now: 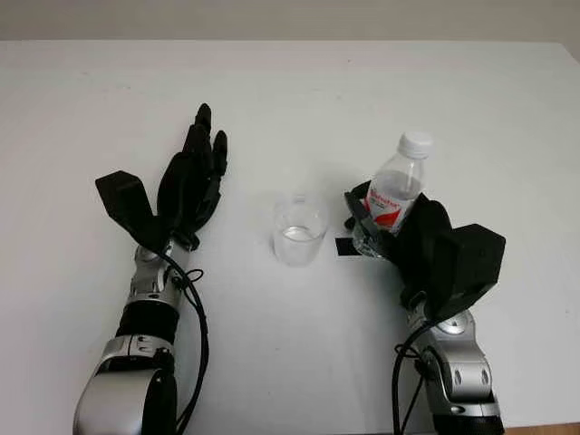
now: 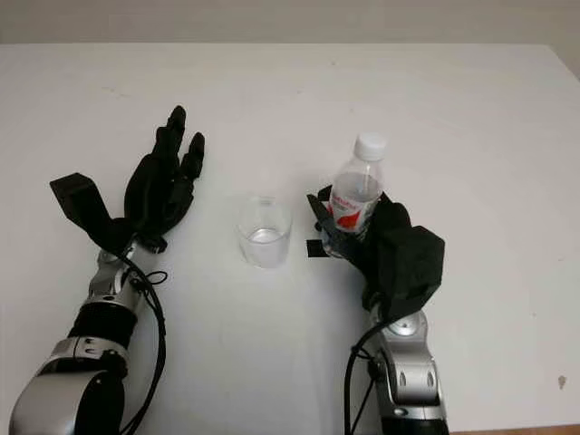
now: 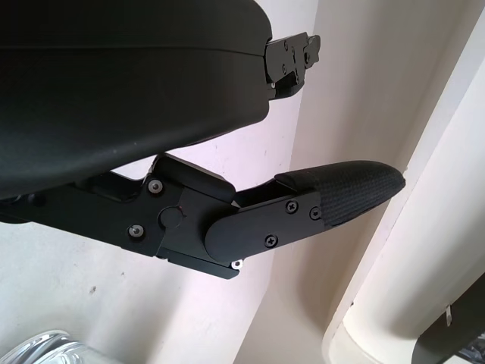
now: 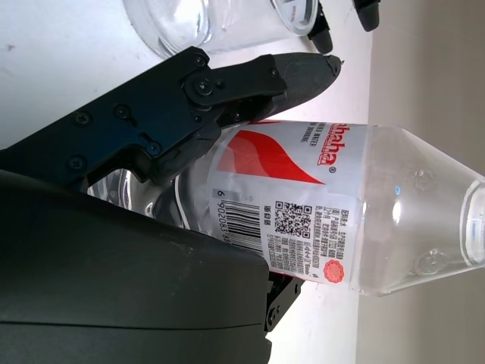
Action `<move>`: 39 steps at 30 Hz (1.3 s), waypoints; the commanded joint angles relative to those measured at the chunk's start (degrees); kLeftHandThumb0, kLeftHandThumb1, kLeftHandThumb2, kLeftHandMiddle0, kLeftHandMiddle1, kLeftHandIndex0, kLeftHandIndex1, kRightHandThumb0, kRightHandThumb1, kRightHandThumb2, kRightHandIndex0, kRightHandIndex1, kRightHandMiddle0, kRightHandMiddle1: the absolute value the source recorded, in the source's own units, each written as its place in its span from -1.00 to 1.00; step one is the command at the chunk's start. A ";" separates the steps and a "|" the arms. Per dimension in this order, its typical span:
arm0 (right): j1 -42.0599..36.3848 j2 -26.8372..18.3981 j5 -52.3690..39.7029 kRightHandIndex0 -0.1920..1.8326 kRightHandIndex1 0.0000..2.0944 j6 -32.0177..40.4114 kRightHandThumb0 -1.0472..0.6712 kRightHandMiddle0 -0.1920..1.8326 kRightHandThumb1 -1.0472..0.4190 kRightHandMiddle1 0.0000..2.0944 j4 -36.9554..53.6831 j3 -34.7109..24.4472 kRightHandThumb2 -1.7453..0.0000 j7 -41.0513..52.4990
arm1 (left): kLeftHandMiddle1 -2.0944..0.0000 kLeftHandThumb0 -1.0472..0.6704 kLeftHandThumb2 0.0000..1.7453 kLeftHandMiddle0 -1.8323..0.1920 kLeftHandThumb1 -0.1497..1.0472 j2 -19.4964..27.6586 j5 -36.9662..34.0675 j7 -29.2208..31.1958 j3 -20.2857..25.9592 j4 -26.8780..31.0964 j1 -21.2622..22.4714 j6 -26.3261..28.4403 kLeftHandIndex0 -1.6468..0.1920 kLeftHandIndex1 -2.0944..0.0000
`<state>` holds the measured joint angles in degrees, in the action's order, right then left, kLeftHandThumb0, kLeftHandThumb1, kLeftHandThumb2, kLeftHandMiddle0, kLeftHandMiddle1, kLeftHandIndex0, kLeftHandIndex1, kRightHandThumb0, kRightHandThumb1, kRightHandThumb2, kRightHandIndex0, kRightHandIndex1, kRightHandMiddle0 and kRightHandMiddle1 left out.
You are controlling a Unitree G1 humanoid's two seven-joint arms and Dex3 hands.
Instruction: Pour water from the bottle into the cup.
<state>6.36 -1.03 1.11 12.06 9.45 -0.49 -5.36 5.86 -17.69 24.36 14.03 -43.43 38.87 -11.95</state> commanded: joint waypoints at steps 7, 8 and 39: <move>-0.78 0.47 1.30 0.40 1.00 -2.15 -0.34 0.17 -1.00 1.00 -0.23 0.12 0.47 -0.43 | 1.00 -0.79 -0.20 1.00 1.00 0.29 -0.11 0.48 0.00 -0.39 -1.09 0.24 1.00 1.00; -0.47 0.33 1.49 0.41 1.00 -3.14 -0.34 0.18 -1.00 1.00 -1.28 0.06 0.47 -0.41 | 1.00 -0.80 -0.21 1.00 1.00 0.31 -0.17 0.63 0.05 -0.50 -1.06 0.21 1.00 1.00; -6.72 -7.12 0.58 -1.00 -1.00 -10.25 -0.90 -1.00 -0.85 -1.00 -1.17 -1.79 0.95 9.69 | 1.00 -0.78 -0.19 1.00 1.00 1.02 -0.50 1.25 0.27 -1.07 -0.85 0.03 1.00 1.00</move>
<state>1.53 -8.18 1.95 2.23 7.89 -0.35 5.33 6.47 -18.17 25.29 14.13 -43.94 38.55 -11.63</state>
